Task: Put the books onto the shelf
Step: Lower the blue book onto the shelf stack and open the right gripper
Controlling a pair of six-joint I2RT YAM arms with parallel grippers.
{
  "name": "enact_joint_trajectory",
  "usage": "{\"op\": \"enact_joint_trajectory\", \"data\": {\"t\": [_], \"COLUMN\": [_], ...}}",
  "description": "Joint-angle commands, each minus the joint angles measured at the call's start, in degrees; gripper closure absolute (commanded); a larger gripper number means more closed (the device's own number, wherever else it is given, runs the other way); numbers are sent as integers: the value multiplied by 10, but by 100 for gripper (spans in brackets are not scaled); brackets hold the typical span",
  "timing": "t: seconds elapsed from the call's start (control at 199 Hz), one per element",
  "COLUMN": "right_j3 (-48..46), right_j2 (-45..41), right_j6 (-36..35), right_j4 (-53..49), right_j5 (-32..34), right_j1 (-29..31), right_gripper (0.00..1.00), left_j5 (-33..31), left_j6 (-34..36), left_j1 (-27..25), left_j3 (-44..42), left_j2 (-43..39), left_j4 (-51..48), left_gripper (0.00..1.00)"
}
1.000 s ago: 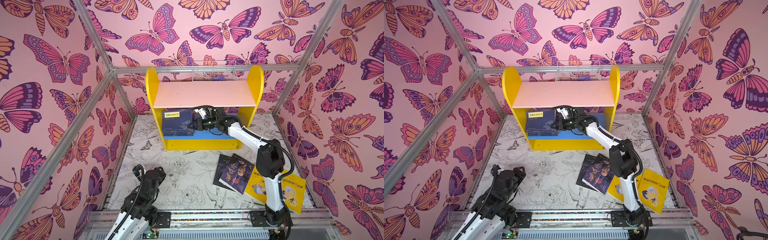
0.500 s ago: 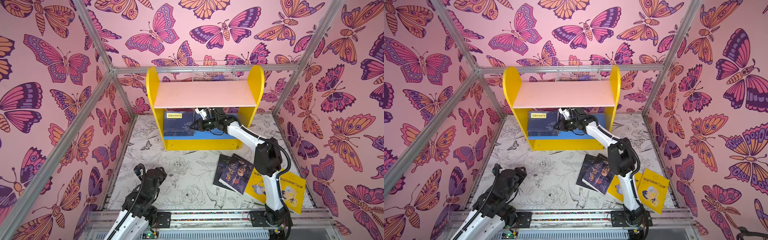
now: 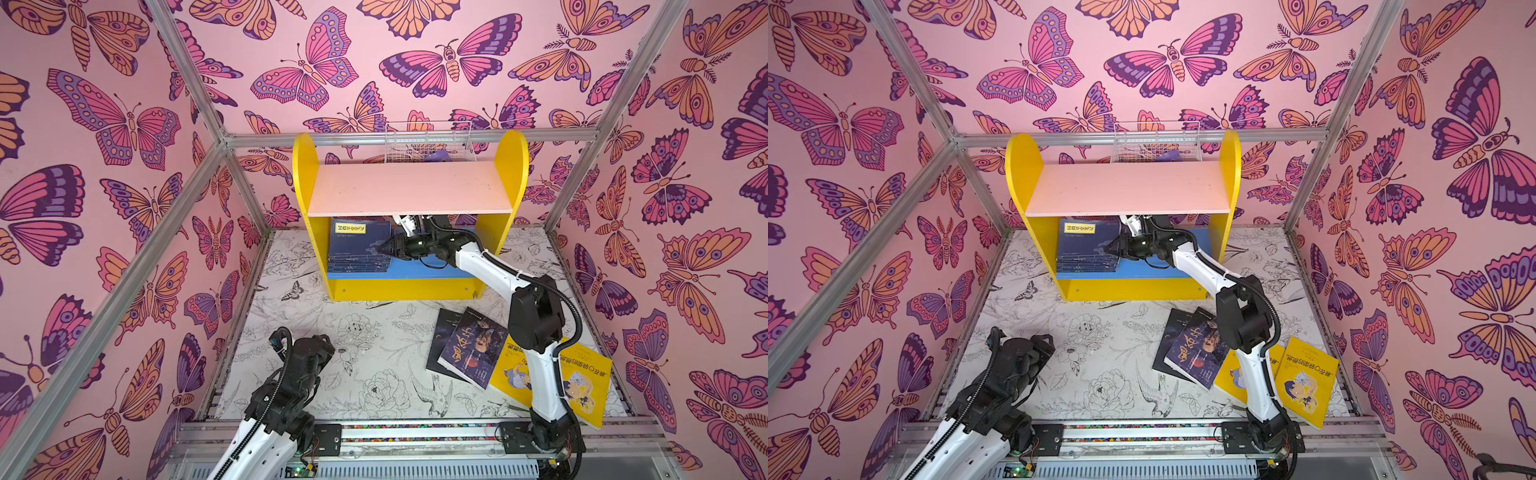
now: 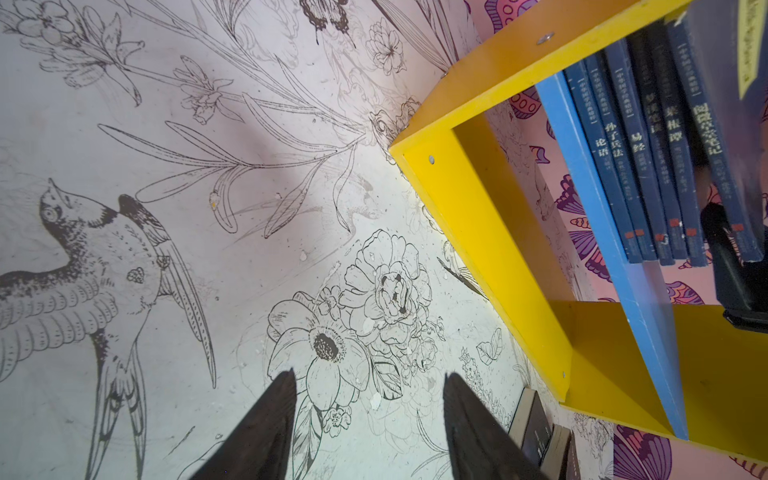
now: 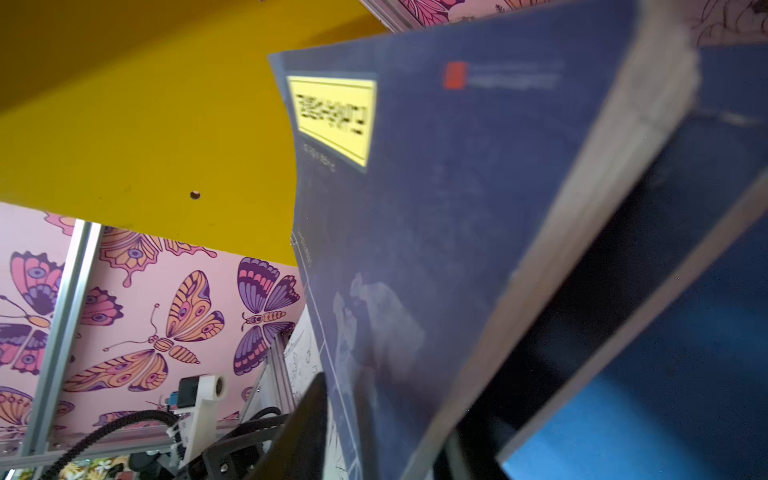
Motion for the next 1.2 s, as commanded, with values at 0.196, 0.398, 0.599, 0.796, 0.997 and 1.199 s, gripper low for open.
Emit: {"op": "enact_joint_trajectory", "data": {"t": [0.196,0.398,0.599,0.796,0.997,1.199], "right_j3": [4,-24,-43,-54,-48,-15], "right_j2": [-51,-75,-85,-60,-14,27], "right_j6": [-60,-81,-67,1,86,135], "right_j4": [-34,-47,-27,39,122,158], "right_j5": [94,146,172,145,129,117], "right_j1": [-5,-5,-5,-5,-6,-6], "right_gripper": [35,34,33,34,37,40], "left_j5": [15,29,34,41,41,38], "left_j6": [3,12,19,24,27,31], "left_j1": [3,3,3,3,2,3], "left_j3": [-2,2,5,5,4,4], "left_j2": [11,28,27,27,22,13], "left_j4": [19,40,52,60,60,59], "left_gripper": [41,41,41,41,41,41]}}
